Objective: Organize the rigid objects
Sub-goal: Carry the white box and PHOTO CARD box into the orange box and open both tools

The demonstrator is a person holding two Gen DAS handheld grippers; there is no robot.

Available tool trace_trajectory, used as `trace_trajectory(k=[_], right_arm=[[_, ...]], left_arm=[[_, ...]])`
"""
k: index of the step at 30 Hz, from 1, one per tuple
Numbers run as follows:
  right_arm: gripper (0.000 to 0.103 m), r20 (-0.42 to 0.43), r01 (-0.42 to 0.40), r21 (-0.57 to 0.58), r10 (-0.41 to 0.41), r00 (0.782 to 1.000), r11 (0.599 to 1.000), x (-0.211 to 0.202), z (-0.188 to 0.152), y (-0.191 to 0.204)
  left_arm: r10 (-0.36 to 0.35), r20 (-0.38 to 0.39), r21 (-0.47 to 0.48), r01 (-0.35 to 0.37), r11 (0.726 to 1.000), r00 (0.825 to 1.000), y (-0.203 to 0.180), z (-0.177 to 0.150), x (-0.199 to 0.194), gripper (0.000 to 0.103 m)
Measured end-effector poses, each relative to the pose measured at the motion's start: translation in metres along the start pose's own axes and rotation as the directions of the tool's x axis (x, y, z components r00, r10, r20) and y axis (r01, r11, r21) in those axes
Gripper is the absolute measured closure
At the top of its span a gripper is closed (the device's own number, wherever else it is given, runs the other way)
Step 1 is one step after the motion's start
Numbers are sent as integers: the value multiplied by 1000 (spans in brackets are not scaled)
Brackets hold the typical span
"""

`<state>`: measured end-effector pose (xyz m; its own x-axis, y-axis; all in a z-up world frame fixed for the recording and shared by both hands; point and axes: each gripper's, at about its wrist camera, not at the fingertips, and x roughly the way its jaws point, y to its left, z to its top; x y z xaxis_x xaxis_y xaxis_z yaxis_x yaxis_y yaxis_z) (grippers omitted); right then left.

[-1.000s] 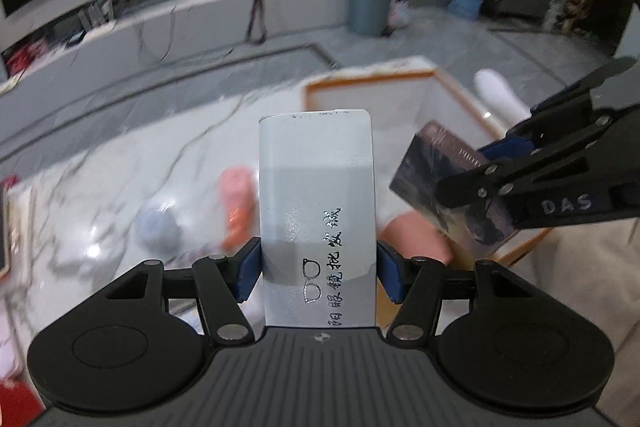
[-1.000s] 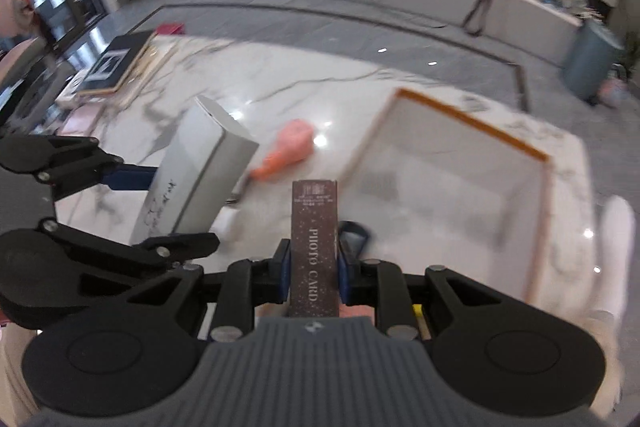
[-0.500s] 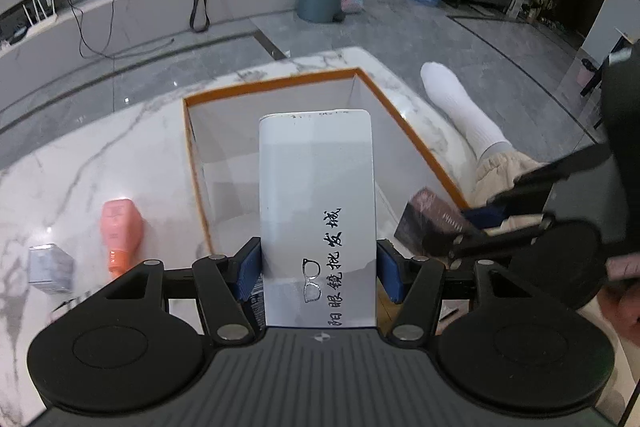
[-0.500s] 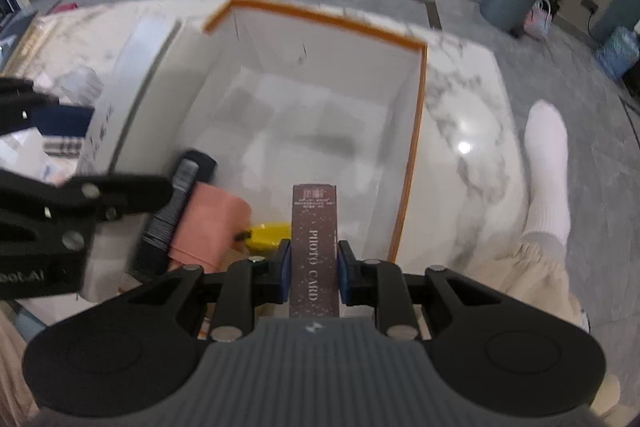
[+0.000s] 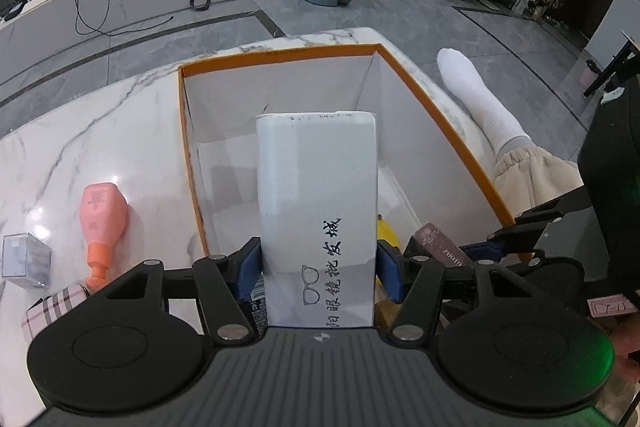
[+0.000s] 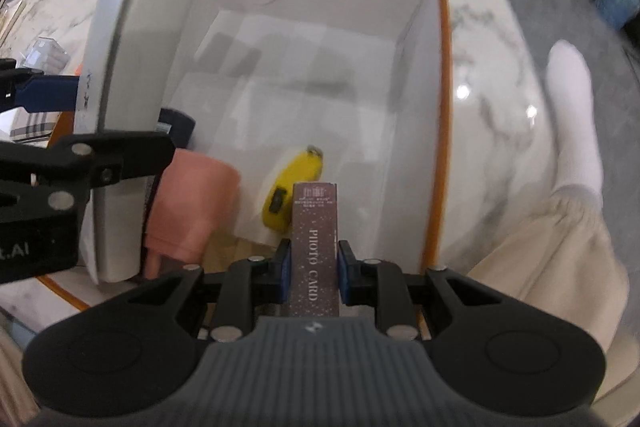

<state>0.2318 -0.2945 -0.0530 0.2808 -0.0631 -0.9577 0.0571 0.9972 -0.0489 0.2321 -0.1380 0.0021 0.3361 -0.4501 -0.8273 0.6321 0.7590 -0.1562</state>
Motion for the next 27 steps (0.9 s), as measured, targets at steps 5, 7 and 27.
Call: trace_trajectory(k=[5, 7, 27], right_arm=[[81, -48, 1, -7, -1, 999, 1000, 5, 6, 3], [81, -59, 0, -5, 0, 998, 1000, 6, 7, 4], [87, 270, 59, 79, -78, 960, 995, -65, 20, -51]], left_arm=[[-6, -4, -22, 6, 1000, 1000, 6, 1, -4, 35], [-5, -1, -24, 5, 1000, 1000, 6, 3, -5, 35], [-173, -28, -229, 163, 960, 984, -17, 36, 28, 35]])
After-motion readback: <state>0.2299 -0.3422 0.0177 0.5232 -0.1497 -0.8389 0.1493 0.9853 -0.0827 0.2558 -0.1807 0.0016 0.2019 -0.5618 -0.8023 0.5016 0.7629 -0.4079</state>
